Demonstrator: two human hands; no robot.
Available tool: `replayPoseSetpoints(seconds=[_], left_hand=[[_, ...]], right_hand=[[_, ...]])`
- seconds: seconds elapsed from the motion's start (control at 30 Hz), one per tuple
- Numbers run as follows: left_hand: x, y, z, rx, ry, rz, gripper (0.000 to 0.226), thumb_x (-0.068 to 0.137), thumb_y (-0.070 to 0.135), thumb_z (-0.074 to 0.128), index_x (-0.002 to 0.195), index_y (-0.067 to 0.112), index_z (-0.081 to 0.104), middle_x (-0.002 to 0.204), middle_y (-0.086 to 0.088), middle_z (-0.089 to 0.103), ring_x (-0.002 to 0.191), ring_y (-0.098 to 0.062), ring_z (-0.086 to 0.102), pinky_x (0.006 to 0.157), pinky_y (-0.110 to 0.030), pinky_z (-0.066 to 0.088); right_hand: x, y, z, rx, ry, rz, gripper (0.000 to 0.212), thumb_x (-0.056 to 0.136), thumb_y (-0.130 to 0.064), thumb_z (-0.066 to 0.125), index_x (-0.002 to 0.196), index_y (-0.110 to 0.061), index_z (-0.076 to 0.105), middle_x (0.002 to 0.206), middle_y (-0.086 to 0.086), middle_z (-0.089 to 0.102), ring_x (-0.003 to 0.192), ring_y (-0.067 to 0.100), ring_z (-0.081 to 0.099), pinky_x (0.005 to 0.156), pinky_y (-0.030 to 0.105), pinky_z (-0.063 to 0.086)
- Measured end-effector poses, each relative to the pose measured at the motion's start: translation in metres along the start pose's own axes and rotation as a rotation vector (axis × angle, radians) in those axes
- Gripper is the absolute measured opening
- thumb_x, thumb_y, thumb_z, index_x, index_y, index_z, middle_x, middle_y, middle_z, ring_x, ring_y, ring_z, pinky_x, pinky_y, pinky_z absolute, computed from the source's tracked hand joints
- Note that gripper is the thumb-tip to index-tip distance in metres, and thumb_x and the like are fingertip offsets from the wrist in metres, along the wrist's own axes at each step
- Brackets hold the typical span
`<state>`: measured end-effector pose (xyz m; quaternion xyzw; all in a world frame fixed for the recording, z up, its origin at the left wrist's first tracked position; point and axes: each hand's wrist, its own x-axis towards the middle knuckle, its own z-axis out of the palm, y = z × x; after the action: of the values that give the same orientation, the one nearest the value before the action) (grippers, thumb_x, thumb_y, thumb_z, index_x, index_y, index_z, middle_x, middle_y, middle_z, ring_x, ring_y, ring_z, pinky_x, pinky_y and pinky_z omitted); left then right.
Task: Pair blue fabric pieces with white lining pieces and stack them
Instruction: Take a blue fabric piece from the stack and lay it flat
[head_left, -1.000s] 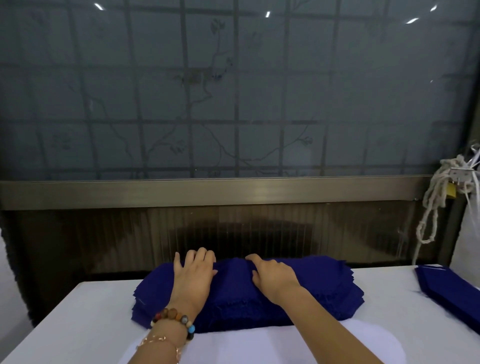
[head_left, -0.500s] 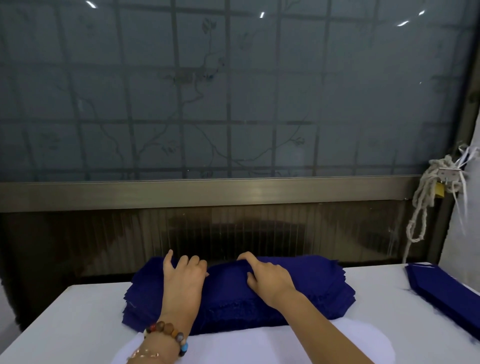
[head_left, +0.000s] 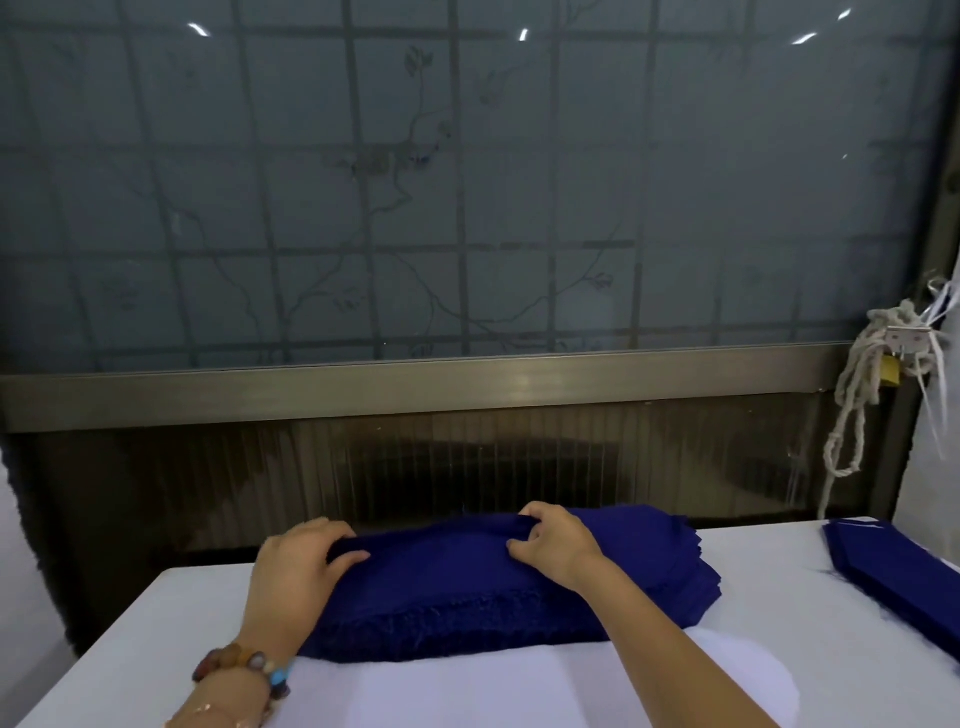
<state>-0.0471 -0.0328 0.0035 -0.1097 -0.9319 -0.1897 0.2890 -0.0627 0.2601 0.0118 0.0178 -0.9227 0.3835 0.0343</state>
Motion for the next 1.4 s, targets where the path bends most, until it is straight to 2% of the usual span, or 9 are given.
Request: replayPoseSetpoints(seconds=[0.2, 0.4, 0.63, 0.77, 0.9, 1.03, 1.13, 1.23, 1.4], left_hand=[[-0.013, -0.021, 0.011, -0.497, 0.021, -0.295, 0.02, 0.082, 0.01, 0.074, 0.075, 0.028, 0.072, 0.076, 0.012, 0.07, 0.081, -0.01, 0.064, 0.068, -0.021, 0.047], [-0.014, -0.022, 0.016, -0.557, 0.024, -0.3, 0.017, 0.085, 0.009, 0.071, 0.078, 0.024, 0.071, 0.078, 0.007, 0.071, 0.08, -0.011, 0.064, 0.066, -0.021, 0.046], [-0.015, -0.023, 0.017, -0.577, 0.038, -0.314, 0.013, 0.085, 0.012, 0.071, 0.077, 0.023, 0.07, 0.078, 0.009, 0.07, 0.08, -0.011, 0.064, 0.066, -0.024, 0.048], [-0.017, -0.023, 0.02, -0.567, 0.05, -0.323, 0.012, 0.085, 0.014, 0.072, 0.078, 0.024, 0.069, 0.079, 0.009, 0.07, 0.08, -0.011, 0.063, 0.068, -0.026, 0.046], [-0.014, -0.024, 0.017, -0.552, 0.05, -0.379, 0.01, 0.083, 0.022, 0.075, 0.083, 0.027, 0.066, 0.081, 0.012, 0.068, 0.08, -0.007, 0.06, 0.068, -0.025, 0.044], [-0.01, -0.029, 0.008, -0.605, 0.029, -0.491, 0.008, 0.087, 0.029, 0.069, 0.09, 0.023, 0.066, 0.083, 0.0, 0.07, 0.082, -0.021, 0.064, 0.077, -0.04, 0.052], [-0.011, -0.027, 0.004, -0.577, 0.052, -0.522, 0.008, 0.089, 0.022, 0.067, 0.092, 0.015, 0.069, 0.077, -0.007, 0.07, 0.076, -0.026, 0.065, 0.074, -0.041, 0.053], [-0.013, -0.022, -0.004, -0.638, 0.108, -0.585, 0.012, 0.088, 0.014, 0.068, 0.098, 0.008, 0.071, 0.073, -0.012, 0.069, 0.069, -0.026, 0.065, 0.066, -0.033, 0.051], [-0.019, -0.011, -0.028, -0.721, 0.183, -0.583, 0.013, 0.088, 0.015, 0.068, 0.1, 0.01, 0.071, 0.074, -0.011, 0.07, 0.067, -0.021, 0.064, 0.061, -0.027, 0.049]], right_hand=[[-0.001, 0.0, -0.004, -0.086, 0.057, 0.029, 0.029, 0.088, -0.025, 0.065, 0.116, -0.02, 0.058, 0.104, 0.0, 0.063, 0.093, 0.015, 0.06, 0.077, 0.027, 0.051], [-0.01, 0.017, -0.041, -0.257, 0.065, 0.136, 0.044, 0.088, -0.026, 0.065, 0.128, -0.016, 0.05, 0.112, 0.003, 0.057, 0.095, 0.019, 0.057, 0.078, 0.029, 0.052], [-0.031, 0.064, -0.086, -0.054, 0.158, 0.375, 0.041, 0.089, -0.032, 0.065, 0.125, -0.019, 0.051, 0.106, 0.003, 0.057, 0.085, 0.02, 0.058, 0.045, 0.022, 0.048], [-0.039, 0.09, -0.088, 0.138, 0.257, 0.386, 0.03, 0.088, -0.028, 0.069, 0.109, -0.01, 0.059, 0.085, 0.006, 0.063, 0.073, 0.021, 0.059, 0.054, 0.027, 0.046], [-0.044, 0.1, -0.084, 0.278, 0.356, 0.368, 0.021, 0.086, -0.026, 0.072, 0.083, -0.008, 0.063, 0.083, 0.007, 0.065, 0.076, 0.024, 0.06, 0.06, 0.028, 0.045], [-0.047, 0.097, -0.084, 0.37, 0.393, 0.317, 0.027, 0.086, -0.029, 0.072, 0.079, -0.003, 0.07, 0.08, 0.009, 0.068, 0.077, 0.026, 0.061, 0.066, 0.034, 0.046], [-0.047, 0.092, -0.087, 0.316, 0.461, 0.282, 0.026, 0.087, -0.027, 0.07, 0.073, -0.006, 0.068, 0.071, 0.008, 0.065, 0.071, 0.023, 0.058, 0.064, 0.031, 0.045], [-0.049, 0.085, -0.089, 0.247, 0.509, 0.257, 0.022, 0.088, -0.023, 0.069, 0.075, -0.006, 0.063, 0.068, 0.008, 0.063, 0.067, 0.022, 0.058, 0.06, 0.027, 0.045], [-0.068, 0.07, -0.098, 0.477, 0.525, 0.256, 0.007, 0.092, -0.011, 0.062, 0.099, -0.012, 0.059, 0.082, 0.008, 0.067, 0.074, 0.024, 0.066, 0.064, 0.029, 0.054]])
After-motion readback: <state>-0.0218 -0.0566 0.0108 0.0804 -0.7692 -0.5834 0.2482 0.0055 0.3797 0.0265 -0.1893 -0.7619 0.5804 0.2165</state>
